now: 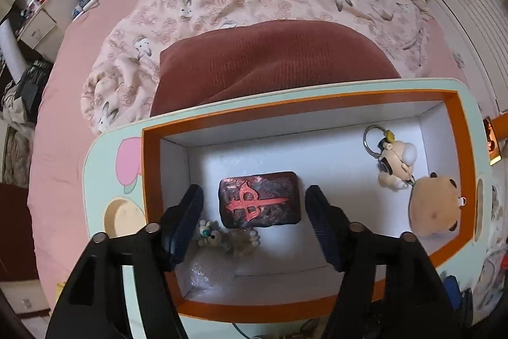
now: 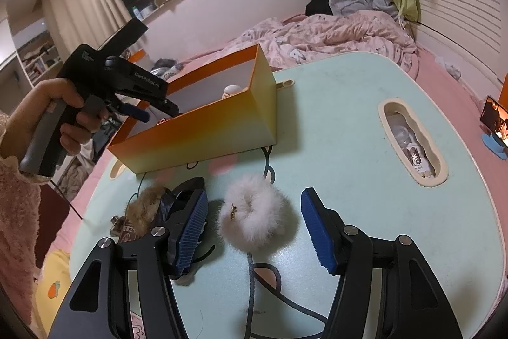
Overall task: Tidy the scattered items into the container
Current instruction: 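Grasp the red-black tin with the left gripper and lift it out, then lower the red-black tin onto the table and open the left gripper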
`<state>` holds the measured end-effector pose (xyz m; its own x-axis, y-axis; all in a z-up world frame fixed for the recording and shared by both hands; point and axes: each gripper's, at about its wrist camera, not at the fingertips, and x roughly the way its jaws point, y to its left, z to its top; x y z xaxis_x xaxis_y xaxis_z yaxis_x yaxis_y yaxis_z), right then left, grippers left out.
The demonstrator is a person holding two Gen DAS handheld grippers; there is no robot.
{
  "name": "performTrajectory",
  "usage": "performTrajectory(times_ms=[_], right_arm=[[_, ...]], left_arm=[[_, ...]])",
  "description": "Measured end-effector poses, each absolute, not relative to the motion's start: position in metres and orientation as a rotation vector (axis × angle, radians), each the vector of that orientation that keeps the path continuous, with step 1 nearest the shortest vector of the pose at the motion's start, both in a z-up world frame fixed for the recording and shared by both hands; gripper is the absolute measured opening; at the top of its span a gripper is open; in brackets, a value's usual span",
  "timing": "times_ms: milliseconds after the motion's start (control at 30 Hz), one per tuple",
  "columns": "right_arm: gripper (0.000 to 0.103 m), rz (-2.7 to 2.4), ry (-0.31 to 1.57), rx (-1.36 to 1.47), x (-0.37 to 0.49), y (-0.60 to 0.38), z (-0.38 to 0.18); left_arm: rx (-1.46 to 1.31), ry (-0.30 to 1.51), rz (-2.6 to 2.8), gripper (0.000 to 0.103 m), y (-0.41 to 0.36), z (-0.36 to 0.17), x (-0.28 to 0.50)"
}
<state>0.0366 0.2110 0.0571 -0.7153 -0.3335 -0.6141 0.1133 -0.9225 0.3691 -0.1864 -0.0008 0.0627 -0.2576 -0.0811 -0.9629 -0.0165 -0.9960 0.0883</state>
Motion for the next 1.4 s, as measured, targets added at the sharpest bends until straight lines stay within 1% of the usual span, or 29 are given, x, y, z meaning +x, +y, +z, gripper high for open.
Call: performTrajectory(times_ms=[133, 233, 267, 300, 400, 500, 600, 767, 833, 933, 1033, 1100, 1233, 1400], right_arm=[[0.061, -2.665, -0.451, 1.041, 0.036, 0.211, 0.057], [0.061, -2.665, -0.453, 1.041, 0.037, 0.211, 0.057], [0.061, -2.666, -0.453, 1.041, 0.036, 0.211, 0.057], [0.061, -2.665, -0.454, 1.041, 0.037, 0.212, 0.057], [0.061, -2.665, -0.459, 1.042, 0.037, 0.213, 0.057], [0.061, -2.665, -0.455, 1.046, 0.037, 0.213, 0.057], [0.061, -2.669, -0.442, 1.049, 0.039, 0.211, 0.057], [0.061, -2.678, -0.423, 1.048, 0.039, 0.208, 0.057], [0.061, -2.677, -0.416, 1.056, 0.039, 0.207, 0.056], [0.061, -2.679, -0.406, 1.065, 0.038, 0.205, 0.055], [0.061, -2.682, -0.396, 1.068, 0.037, 0.205, 0.056], [0.061, -2.683, -0.388, 1.072, 0.037, 0.204, 0.056], [0.061, -2.688, -0.374, 1.079, 0.037, 0.202, 0.055], [0.061, -2.695, -0.367, 1.074, 0.039, 0.202, 0.056]], left_arm=[[1.946, -0.186, -2.387, 0.068, 0.004, 0.046, -0.190], [1.983, -0.186, -2.370, 0.069, 0.007, 0.032, -0.192], [1.964, -0.177, -2.383, 0.067, 0.006, 0.032, -0.192], [1.952, -0.177, -2.386, 0.063, 0.005, 0.033, -0.192], [1.962, -0.147, -2.429, 0.062, 0.004, 0.037, -0.191], [1.922, -0.101, -2.508, 0.062, 0.002, 0.054, -0.187], [1.840, -0.030, -2.641, 0.062, -0.001, 0.084, -0.173], [1.668, 0.112, -2.928, 0.062, -0.004, 0.124, -0.115], [1.597, 0.106, -3.013, 0.062, -0.005, 0.128, -0.086], [1.550, 0.115, -3.069, 0.062, -0.010, 0.123, -0.056], [1.497, 0.170, -3.120, 0.062, -0.016, 0.108, -0.024], [1.470, 0.173, -3.134, 0.063, -0.018, 0.096, -0.011], [1.471, 0.251, -3.125, 0.063, -0.024, 0.067, -0.004], [1.418, 0.236, -3.077, 0.063, -0.026, 0.046, -0.002]])
